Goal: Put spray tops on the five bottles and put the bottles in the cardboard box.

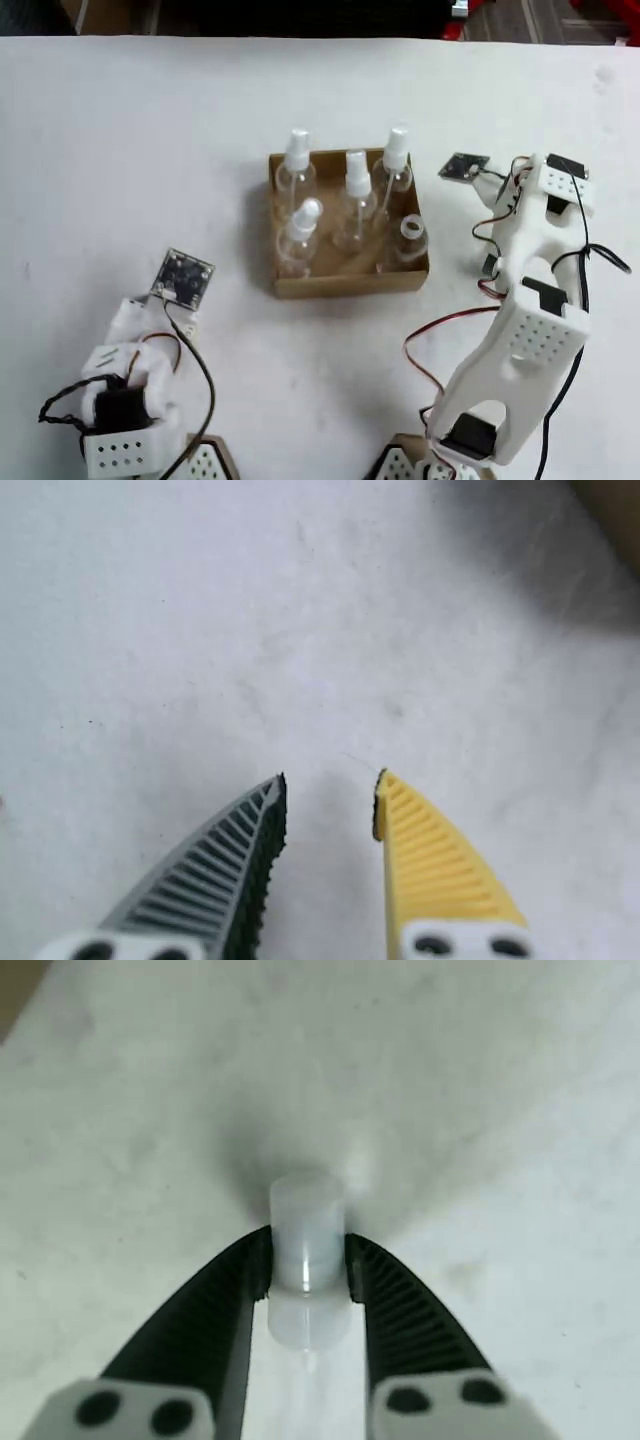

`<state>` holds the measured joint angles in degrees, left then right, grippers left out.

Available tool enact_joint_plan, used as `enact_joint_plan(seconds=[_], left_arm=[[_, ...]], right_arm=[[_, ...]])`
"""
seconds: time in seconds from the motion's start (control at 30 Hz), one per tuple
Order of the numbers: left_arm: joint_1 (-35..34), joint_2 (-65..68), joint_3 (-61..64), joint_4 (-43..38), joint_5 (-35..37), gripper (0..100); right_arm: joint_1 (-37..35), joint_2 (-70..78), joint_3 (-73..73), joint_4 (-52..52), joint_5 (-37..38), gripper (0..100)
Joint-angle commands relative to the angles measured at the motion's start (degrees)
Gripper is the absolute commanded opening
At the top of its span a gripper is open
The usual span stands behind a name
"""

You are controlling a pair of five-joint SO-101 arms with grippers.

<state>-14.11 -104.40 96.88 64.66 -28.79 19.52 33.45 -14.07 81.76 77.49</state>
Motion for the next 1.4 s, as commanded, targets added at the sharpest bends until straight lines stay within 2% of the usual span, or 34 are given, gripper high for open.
enact_joint_plan(seconds=[0.0, 0.23, 0.43, 0.53, 0.7, 0.77, 1.07, 1.23, 1.37], left_arm=[[-0.57, -0.31, 0.09, 0.35, -0.53, 14], [-0.57, -0.31, 0.09, 0.35, -0.53, 14], [-0.57, -0.31, 0.09, 0.35, -0.53, 14], [-0.57, -0.31, 0.09, 0.35, -0.53, 14], [-0.57, -0.31, 0.09, 0.35, -0.53, 14], [-0.57, -0.31, 0.09, 0.44, -0.53, 14], [-0.57, -0.31, 0.09, 0.44, -0.53, 14], [-0.57, -0.31, 0.09, 0.44, -0.53, 14], [-0.57, -0.31, 0.09, 0.44, -0.53, 14]], right_arm=[[-0.31, -9.98, -2.02, 6.64, 0.18, 1.5], [-0.13, -28.35, -1.85, 14.46, -0.09, 1.5], [-0.48, -42.42, -1.58, 14.55, -11.25, 1.5], [-0.57, -47.87, -1.58, 10.86, -21.27, 1.5], [0.31, -55.08, -1.49, 4.97, -48.35, 1.5], [0.57, -58.33, -1.49, 5.05, -53.19, 1.5], [0.04, -73.27, 1.05, 4.88, -53.80, 1.5], [-7.60, -84.09, 10.73, 3.74, -53.63, 1.5], [-12.70, -94.02, 20.31, -5.58, -53.98, 1.5]])
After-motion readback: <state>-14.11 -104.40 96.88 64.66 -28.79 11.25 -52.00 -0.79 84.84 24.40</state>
